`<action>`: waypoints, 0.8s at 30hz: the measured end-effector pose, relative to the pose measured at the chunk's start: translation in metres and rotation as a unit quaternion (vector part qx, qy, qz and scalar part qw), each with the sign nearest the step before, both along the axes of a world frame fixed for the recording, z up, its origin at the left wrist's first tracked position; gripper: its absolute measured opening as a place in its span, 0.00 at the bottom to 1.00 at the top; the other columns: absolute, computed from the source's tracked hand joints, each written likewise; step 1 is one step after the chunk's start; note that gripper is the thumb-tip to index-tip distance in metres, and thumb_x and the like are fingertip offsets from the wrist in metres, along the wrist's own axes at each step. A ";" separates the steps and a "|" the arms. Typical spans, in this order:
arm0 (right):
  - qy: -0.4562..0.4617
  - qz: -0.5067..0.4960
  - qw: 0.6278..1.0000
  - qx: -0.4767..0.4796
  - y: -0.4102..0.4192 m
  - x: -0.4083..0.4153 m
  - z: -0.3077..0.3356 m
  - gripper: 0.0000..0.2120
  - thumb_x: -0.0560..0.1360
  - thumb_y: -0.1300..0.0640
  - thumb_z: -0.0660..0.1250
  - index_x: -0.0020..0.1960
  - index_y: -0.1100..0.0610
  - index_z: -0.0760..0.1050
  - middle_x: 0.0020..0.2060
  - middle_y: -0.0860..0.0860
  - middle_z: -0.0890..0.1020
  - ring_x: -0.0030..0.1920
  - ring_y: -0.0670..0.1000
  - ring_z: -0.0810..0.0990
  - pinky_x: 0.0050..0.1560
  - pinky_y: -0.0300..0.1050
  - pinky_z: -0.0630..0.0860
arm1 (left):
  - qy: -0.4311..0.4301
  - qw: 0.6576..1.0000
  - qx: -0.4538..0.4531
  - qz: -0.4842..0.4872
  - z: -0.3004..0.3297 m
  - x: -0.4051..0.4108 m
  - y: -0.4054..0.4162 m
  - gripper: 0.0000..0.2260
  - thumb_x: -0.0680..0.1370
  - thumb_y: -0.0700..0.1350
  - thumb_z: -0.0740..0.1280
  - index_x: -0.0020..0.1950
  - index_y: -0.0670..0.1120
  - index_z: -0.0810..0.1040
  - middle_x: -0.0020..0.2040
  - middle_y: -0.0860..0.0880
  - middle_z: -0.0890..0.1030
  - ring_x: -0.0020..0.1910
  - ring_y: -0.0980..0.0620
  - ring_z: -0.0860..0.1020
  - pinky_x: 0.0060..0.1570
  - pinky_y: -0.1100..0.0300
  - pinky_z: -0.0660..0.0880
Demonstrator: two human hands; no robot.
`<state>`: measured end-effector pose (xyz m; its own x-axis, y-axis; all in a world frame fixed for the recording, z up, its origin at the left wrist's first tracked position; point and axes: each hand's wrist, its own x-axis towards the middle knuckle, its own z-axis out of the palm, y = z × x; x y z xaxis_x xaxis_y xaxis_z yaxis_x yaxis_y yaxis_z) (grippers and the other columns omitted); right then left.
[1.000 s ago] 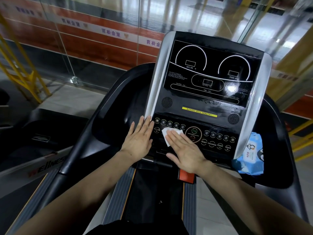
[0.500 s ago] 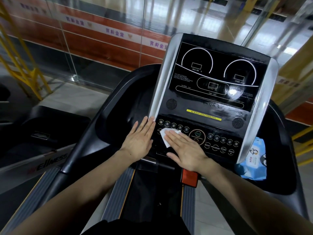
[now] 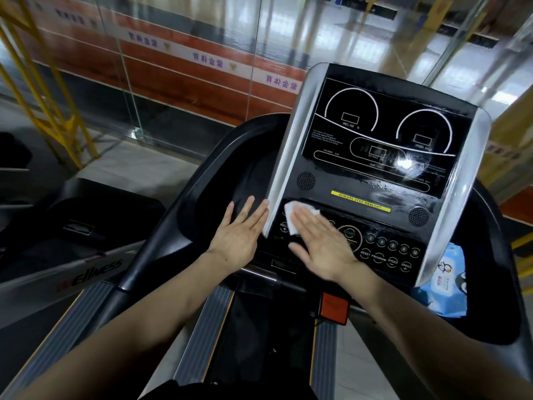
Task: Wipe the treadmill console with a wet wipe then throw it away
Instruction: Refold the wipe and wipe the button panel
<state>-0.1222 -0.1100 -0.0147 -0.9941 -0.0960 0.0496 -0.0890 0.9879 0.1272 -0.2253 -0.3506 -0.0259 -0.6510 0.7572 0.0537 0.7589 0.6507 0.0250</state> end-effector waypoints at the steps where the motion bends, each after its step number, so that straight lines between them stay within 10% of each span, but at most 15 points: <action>1: 0.008 -0.022 1.000 -0.003 -0.001 -0.005 0.005 0.36 0.86 0.35 0.45 0.86 0.53 0.45 0.85 0.48 0.44 0.84 0.46 0.41 0.85 0.51 0.46 | 0.000 1.000 -0.003 0.000 -0.001 0.001 -0.001 0.33 0.85 0.45 0.53 0.84 0.46 0.36 0.82 0.52 0.29 0.82 0.44 0.30 0.81 0.36 0.38; 24: 0.041 -0.050 0.997 -0.035 -0.035 0.003 -0.022 0.33 0.86 0.39 0.44 0.86 0.55 0.49 0.85 0.49 0.49 0.84 0.46 0.42 0.84 0.49 0.45 | -0.002 0.999 0.049 0.007 -0.003 0.002 0.004 0.35 0.82 0.43 0.59 0.85 0.47 0.45 0.86 0.51 0.40 0.85 0.42 0.44 0.82 0.40 0.47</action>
<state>-0.1192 -0.1449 -0.0368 -0.9909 0.0108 0.1341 0.0190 0.9980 0.0600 -0.2234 -0.3468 -0.0285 -0.6621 0.7388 0.1258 0.7493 0.6558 0.0920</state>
